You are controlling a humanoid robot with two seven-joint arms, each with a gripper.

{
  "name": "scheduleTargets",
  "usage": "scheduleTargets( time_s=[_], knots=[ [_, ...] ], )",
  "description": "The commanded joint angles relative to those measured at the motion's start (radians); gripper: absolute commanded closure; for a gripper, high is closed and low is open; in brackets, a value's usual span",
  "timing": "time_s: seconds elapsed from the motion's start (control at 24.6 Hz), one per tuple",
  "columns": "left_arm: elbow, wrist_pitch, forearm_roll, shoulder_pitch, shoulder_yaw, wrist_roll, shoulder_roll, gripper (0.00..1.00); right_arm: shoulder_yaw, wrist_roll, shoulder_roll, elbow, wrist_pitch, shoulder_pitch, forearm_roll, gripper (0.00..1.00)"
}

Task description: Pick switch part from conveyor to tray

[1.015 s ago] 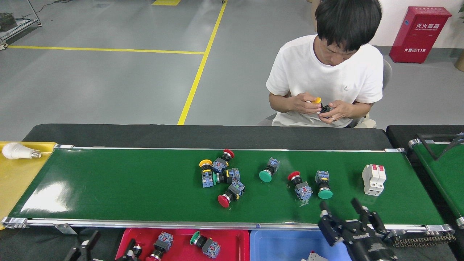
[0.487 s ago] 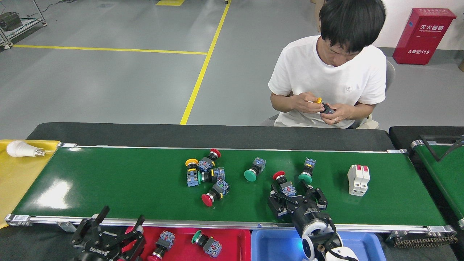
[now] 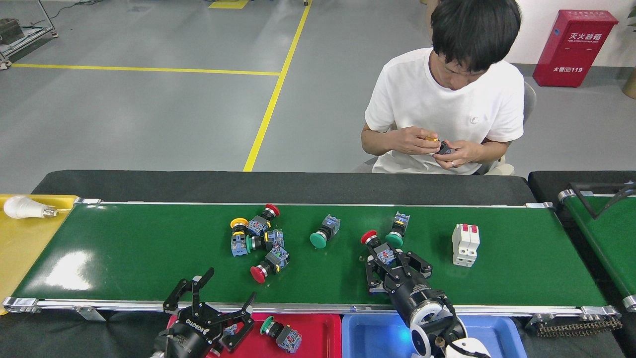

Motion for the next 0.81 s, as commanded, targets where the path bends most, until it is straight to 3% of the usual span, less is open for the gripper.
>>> scheduleTargets(
  time_s=[0.0,0.12,0.2,0.28,0.32,0.41,0.49,0.53,0.69,0.73,0.77],
  knots=[
    [0.053,0.009,-0.012,-0.045,0.007,-0.002,-0.002,0.0,-0.009,-0.001,-0.03,-0.082,-0.105,0.029,-0.037,0.85],
    [0.133,0.01,-0.012,-0.101,0.01,-0.002,0.0,0.0,-0.007,-0.001,-0.07,-0.177,-0.327,0.136,-0.101,0.84],
    [0.188,0.012,-0.012,-0.135,0.013,-0.002,0.004,0.0,-0.004,0.001,-0.059,-0.185,-0.47,0.189,-0.109,0.83],
    [0.249,0.013,-0.01,-0.178,0.017,-0.002,0.007,0.0,0.028,0.024,-0.034,-0.182,-0.519,0.224,-0.107,0.73],
    [0.282,0.013,-0.01,-0.201,0.023,-0.002,0.007,0.01,0.057,0.045,-0.011,-0.174,-0.515,0.225,-0.106,0.6],
    [0.328,0.013,-0.01,-0.236,0.045,-0.002,0.006,0.07,0.079,0.078,0.03,-0.165,-0.482,0.225,-0.103,0.0],
    [0.394,0.01,-0.004,-0.275,0.076,0.0,0.006,0.14,0.079,0.105,0.047,-0.167,-0.461,0.216,-0.104,0.01],
    [0.423,0.01,0.001,-0.289,0.082,0.004,0.007,0.21,0.077,0.105,0.047,-0.167,-0.461,0.21,-0.104,0.01],
    [0.452,0.01,0.001,-0.305,0.085,0.011,0.009,0.68,0.057,0.105,0.041,-0.177,-0.452,0.193,-0.106,0.01],
    [0.449,0.01,0.002,-0.305,0.085,0.011,0.009,0.85,0.017,0.105,0.039,-0.188,-0.452,0.193,-0.106,0.01],
    [0.449,0.01,0.002,-0.305,0.086,0.011,0.009,0.94,-0.023,0.105,0.041,-0.194,-0.452,0.193,-0.106,0.01]
  ],
)
